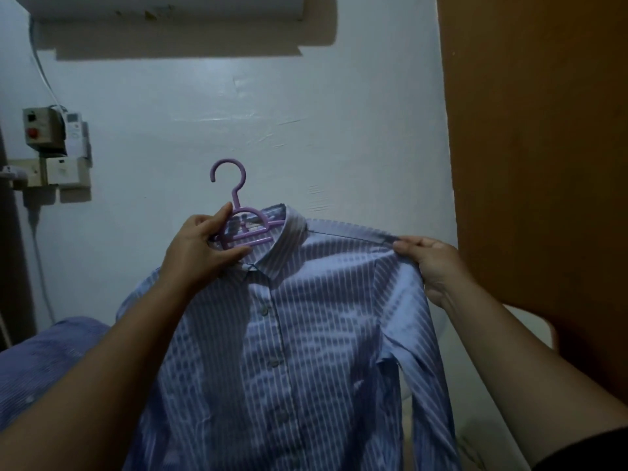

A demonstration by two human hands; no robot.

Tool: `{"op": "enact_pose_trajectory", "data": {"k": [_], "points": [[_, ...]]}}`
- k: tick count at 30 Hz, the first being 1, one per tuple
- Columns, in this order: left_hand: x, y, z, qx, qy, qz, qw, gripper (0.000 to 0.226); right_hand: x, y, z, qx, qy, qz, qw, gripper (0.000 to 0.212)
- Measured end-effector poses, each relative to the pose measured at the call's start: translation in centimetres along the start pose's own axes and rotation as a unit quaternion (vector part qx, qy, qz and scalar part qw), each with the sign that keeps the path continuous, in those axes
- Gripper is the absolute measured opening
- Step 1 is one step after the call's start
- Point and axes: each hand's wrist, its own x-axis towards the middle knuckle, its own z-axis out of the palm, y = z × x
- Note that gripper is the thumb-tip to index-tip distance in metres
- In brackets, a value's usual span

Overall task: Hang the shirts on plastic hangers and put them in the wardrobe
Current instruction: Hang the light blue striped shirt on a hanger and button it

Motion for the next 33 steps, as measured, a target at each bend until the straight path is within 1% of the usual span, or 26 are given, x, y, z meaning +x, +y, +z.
{"op": "enact_pose_trajectory", "data": {"k": [2, 3, 5, 6, 8, 10, 12, 14, 16, 18, 20, 21, 23, 24, 26, 27, 29, 31, 32, 33], "points": [[0.0, 0.2, 0.0, 0.019, 0.007, -0.005, 1.000, 0.080, 0.0, 0.2, 0.4, -0.081, 0.010, -0.017, 0.997, 0.013], [0.0, 0.4, 0.1, 0.029, 0.007, -0.011, 1.000, 0.080, 0.2, 0.3, 0.7, -0.133, 0.020, -0.041, 0.990, 0.016], [-0.3, 1.0, 0.5, 0.050, 0.002, -0.020, 0.999, 0.080, 0.1, 0.2, 1.8, -0.222, 0.042, -0.134, 0.965, 0.020], [-0.5, 1.4, 0.8, 0.062, -0.002, -0.017, 0.998, 0.079, -0.1, 0.0, 2.6, -0.260, 0.043, -0.201, 0.944, 0.020], [-1.0, 2.3, 1.7, 0.082, -0.010, 0.003, 0.997, 0.079, -0.9, -0.3, 5.0, -0.341, 0.017, -0.321, 0.884, 0.025], [-1.5, 3.0, 2.5, 0.097, -0.017, 0.021, 0.995, 0.079, -1.8, -0.4, 7.5, -0.424, -0.019, -0.390, 0.818, 0.036], [-1.9, 3.4, 3.0, 0.099, -0.019, 0.034, 0.994, 0.080, -2.3, -0.2, 9.6, -0.505, -0.054, -0.406, 0.760, 0.049], [-2.0, 3.6, 3.2, 0.077, -0.026, 0.041, 0.996, 0.080, -2.3, 0.7, 10.9, -0.569, -0.082, -0.403, 0.712, 0.058], [-2.0, 3.5, 2.9, 0.059, -0.041, 0.043, 0.997, 0.080, -2.3, 1.8, 11.8, -0.598, -0.087, -0.407, 0.685, 0.061], [-2.2, 3.1, 2.4, 0.040, -0.053, 0.041, 0.997, 0.079, -2.2, 2.8, 12.4, -0.608, -0.073, -0.428, 0.665, 0.062], [-2.6, 2.6, 1.5, 0.009, -0.061, 0.043, 0.997, 0.079, -1.9, 3.5, 12.7, -0.601, -0.068, -0.455, 0.654, 0.063], [-2.9, 2.4, 1.0, -0.002, -0.070, 0.046, 0.996, 0.080, -1.8, 3.7, 12.8, -0.590, -0.068, -0.466, 0.655, 0.062], [-3.6, 2.0, -0.3, -0.010, -0.089, 0.054, 0.995, 0.081, -1.5, 3.9, 13.1, -0.566, -0.080, -0.476, 0.669, 0.063], [-3.9, 1.7, -1.0, -0.009, -0.084, 0.047, 0.995, 0.080, -1.4, 4.0, 13.3, -0.553, -0.088, -0.477, 0.677, 0.064], [-4.4, 0.1, -2.7, 0.014, -0.046, -0.008, 0.999, 0.071, -0.9, 3.8, 13.1, -0.528, -0.096, -0.470, 0.701, 0.065], [-4.6, -0.8, -3.5, 0.033, -0.027, -0.047, 0.998, 0.062, -0.6, 3.7, 13.0, -0.516, -0.094, -0.462, 0.715, 0.066], [-4.9, -2.6, -4.5, 0.059, -0.027, -0.105, 0.992, 0.046, -0.1, 3.4, 12.9, -0.508, -0.092, -0.445, 0.732, 0.067], [-5.3, -3.5, -4.7, 0.058, -0.049, -0.108, 0.991, 0.042, 0.1, 3.2, 13.2, -0.518, -0.104, -0.430, 0.732, 0.067], [-5.4, -3.7, -4.8, 0.063, -0.046, -0.095, 0.992, 0.040, 0.2, 3.2, 13.4, -0.525, -0.111, -0.422, 0.731, 0.067], [-5.3, -4.0, -4.8, 0.070, -0.029, -0.082, 0.994, 0.036, 0.2, 3.1, 13.6, -0.531, -0.116, -0.413, 0.731, 0.066]]}}
